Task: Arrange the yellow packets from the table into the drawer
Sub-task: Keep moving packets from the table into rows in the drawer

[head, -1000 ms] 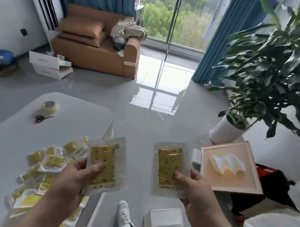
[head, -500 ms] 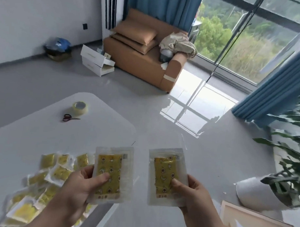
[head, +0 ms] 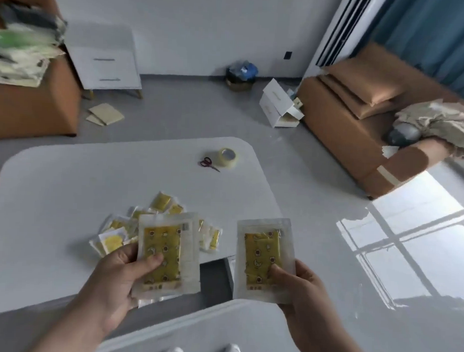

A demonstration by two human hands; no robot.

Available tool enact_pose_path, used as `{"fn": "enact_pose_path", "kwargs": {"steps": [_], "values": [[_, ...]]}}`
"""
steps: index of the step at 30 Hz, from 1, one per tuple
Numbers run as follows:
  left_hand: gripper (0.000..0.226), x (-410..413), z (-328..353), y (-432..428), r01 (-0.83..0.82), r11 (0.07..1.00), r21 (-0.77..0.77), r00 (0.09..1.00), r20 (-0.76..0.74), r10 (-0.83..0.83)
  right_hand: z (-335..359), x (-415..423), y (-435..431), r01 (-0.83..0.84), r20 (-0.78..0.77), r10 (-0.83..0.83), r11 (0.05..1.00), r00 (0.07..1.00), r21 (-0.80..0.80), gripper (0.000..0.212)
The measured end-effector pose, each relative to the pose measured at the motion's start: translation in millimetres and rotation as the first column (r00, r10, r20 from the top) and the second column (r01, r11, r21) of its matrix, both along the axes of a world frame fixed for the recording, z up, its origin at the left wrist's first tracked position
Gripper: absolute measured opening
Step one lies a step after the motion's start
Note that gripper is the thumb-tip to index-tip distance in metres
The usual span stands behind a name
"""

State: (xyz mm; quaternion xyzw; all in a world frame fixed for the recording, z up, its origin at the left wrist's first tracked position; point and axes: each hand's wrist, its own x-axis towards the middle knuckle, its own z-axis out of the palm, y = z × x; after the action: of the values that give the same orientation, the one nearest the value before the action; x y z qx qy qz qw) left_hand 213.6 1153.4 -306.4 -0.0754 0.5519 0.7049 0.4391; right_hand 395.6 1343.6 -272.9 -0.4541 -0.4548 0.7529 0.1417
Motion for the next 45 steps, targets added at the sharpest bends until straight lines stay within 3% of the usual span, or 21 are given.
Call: {"fn": "enact_pose_path", "kwargs": {"steps": [4,8,18,24,28,31,32,34,35,40,44,45], "values": [[0.029,21.9,-2.9,-1.7,-0.216,0.976,0.001,0.976,-0.01,0.216,-6.6,-2.2,23.2,-0.149,-0.001,0.15,0.988,0.989,-0.047,0.019],[0.029,22.0,-10.8,-7.5,-0.326,0.945,-0.02,0.945,-0.035,0.325,-24.1,-7.9,34.3,-0.167,0.018,0.168,0.983,0.986,-0.075,0.021],[0.021,-49.1,-50.9,-50.3,-0.299,0.951,-0.075,0.952,-0.087,0.293,-76.2,-77.6,-11.0,-0.134,0.076,0.142,0.985,0.987,-0.106,0.018],[0.032,-97.9,-132.1,-54.1,-0.277,0.953,-0.122,0.958,-0.118,0.263,-154.1,-141.4,-29.1,-0.098,0.041,0.103,0.99,0.994,-0.1,0.016],[0.018,-104.9,-200.6,-45.0,-0.263,0.945,-0.196,0.961,-0.139,0.239,-227.8,-165.3,-32.2,-0.125,0.05,0.131,0.986,0.99,-0.108,0.017],[0.039,-105.4,-262.6,-37.2,-0.251,0.94,-0.23,0.962,-0.17,0.215,-289.2,-177.5,-30.8,-0.152,0.03,0.157,0.979,0.987,-0.135,0.019],[0.038,-103.6,-284.5,-34.4,-0.241,0.944,-0.223,0.961,-0.19,0.201,-309.4,-180.4,-31.2,-0.169,0.022,0.174,0.976,0.985,-0.141,0.02],[0.016,-100.5,-324.2,-26.1,-0.26,0.936,-0.236,0.952,-0.222,0.208,-349.5,-187.2,-31.3,-0.175,0.008,0.178,0.971,0.984,-0.161,0.02],[0.019,-98.5,-341.6,-23.4,-0.274,0.931,-0.239,0.95,-0.22,0.223,-365.7,-190.2,-31.6,-0.171,0.005,0.175,0.97,0.985,-0.174,0.02],[0.005,-100.5,-410.0,-11.4,-0.31,0.938,-0.152,0.931,-0.249,0.268,-436.0,-201.2,-26.9,-0.232,-0.062,0.225,0.963,0.972,-0.136,0.018],[0.006,-116.7,-444.7,-13.3,-0.378,0.921,-0.098,0.881,-0.343,0.326,-469.1,-211.1,-18.0,-0.253,-0.114,0.245,0.966,0.963,-0.056,0.018],[0.017,-121.6,-452.2,-14.8,-0.425,0.903,-0.067,0.859,-0.346,0.378,-475.5,-213.9,-15.0,-0.244,-0.112,0.239,0.969,0.964,-0.035,0.018]]}}
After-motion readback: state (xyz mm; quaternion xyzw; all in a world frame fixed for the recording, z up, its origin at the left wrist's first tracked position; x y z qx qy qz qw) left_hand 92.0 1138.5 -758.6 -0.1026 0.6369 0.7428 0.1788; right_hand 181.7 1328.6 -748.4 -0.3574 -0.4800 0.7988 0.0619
